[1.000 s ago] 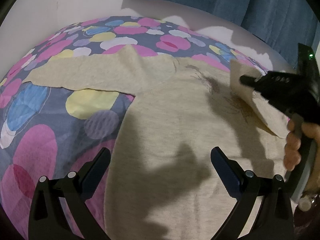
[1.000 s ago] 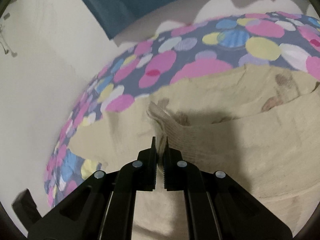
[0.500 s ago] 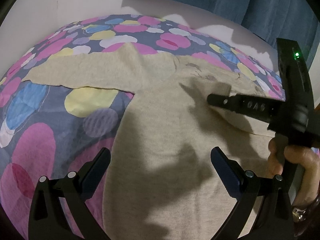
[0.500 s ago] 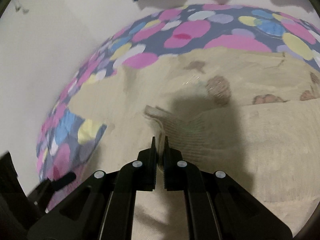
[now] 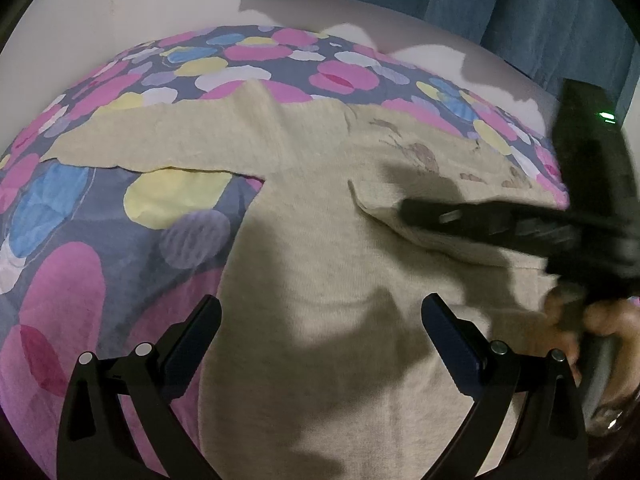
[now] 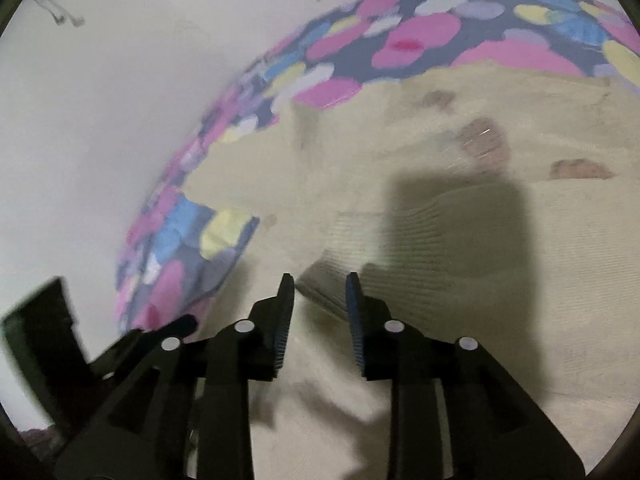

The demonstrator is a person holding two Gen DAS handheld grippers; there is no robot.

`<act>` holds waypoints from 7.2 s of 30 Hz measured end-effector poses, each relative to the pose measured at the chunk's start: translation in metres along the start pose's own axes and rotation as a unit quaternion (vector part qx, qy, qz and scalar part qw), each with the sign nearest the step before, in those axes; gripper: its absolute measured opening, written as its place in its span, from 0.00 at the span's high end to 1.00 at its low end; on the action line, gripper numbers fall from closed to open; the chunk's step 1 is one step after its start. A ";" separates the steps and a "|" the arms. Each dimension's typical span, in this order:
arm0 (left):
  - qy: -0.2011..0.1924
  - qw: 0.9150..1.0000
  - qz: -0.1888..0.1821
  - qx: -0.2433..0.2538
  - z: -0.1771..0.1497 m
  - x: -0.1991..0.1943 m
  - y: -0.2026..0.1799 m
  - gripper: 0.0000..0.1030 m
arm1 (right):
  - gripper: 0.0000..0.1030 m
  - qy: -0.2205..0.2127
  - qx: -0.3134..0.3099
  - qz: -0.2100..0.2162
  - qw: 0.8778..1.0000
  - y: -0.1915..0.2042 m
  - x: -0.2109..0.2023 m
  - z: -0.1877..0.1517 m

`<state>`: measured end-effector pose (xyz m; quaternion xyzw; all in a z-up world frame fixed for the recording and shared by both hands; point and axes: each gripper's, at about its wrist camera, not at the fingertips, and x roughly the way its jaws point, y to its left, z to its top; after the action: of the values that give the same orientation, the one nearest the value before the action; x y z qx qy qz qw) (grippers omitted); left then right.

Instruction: Fold small clothes

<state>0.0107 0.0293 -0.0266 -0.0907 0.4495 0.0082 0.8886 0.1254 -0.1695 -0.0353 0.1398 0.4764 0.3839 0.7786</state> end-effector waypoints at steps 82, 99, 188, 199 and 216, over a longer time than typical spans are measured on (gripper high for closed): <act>-0.018 0.988 0.032 -0.149 0.022 0.000 0.155 0.04 | 0.25 -0.193 0.207 -0.075 0.956 -0.159 -0.221 -0.172; -0.072 0.961 0.023 -0.265 0.093 0.034 0.315 0.04 | 0.06 -0.197 0.167 -0.072 0.963 -0.149 -0.215 -0.167; 0.023 0.976 -0.175 0.127 0.059 0.089 -0.249 0.71 | 0.05 -0.208 0.167 -0.053 0.962 -0.152 -0.218 -0.171; -0.027 0.988 -0.132 0.076 0.067 0.023 -0.102 0.44 | 0.05 -0.228 0.189 -0.057 0.953 -0.139 -0.238 -0.165; 0.001 1.000 0.005 -0.005 0.051 0.056 0.041 0.44 | 0.50 -0.131 0.268 -0.092 0.950 -0.167 -0.147 -0.049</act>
<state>0.0803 0.0747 -0.0483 -0.0934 0.4507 0.0150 0.8876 0.1245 -0.3952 -0.0644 0.3479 0.4665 0.1477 0.7997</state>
